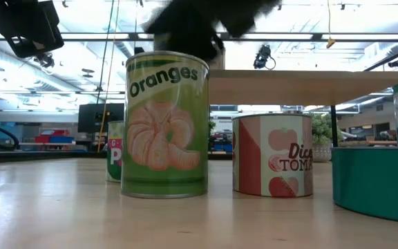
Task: Pick and place cans onto a shelf
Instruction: Put the canned oranges on the shelf
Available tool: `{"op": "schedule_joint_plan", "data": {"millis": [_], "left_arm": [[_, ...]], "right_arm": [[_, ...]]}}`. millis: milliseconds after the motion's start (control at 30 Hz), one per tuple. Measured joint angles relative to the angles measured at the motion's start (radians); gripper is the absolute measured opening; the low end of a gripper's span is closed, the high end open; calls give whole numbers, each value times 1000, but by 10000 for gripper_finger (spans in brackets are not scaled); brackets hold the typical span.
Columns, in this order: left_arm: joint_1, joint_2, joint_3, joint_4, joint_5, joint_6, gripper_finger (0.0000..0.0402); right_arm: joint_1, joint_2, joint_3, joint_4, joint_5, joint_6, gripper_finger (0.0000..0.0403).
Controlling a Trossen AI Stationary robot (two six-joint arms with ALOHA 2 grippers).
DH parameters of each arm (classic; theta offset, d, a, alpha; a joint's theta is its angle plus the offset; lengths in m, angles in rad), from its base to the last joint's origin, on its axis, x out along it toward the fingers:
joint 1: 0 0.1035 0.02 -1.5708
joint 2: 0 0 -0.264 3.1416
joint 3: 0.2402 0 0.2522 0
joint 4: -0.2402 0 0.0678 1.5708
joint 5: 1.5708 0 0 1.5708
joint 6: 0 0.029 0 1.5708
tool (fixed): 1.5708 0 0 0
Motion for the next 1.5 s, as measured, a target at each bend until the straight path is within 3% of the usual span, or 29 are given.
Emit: {"op": "schedule_joint_plan", "data": {"millis": [267,433,600,933,1133,1500], "left_arm": [[0,0,0,0,1,20,172],[0,0,0,0,1,45,172],[0,0,0,-4,1,45,172],[0,0,0,-19,2,42,172],[0,-1,0,-26,6,40,172],[0,-1,0,-39,13,41,172]], "right_arm": [[5,1,304,-347,15,57,374],[9,2,400,-431,44,42,374],[14,23,411,-419,57,86,373],[44,198,508,-444,64,103,373],[38,264,597,-645,92,87,373],[0,283,604,-741,41,85,375]]}}
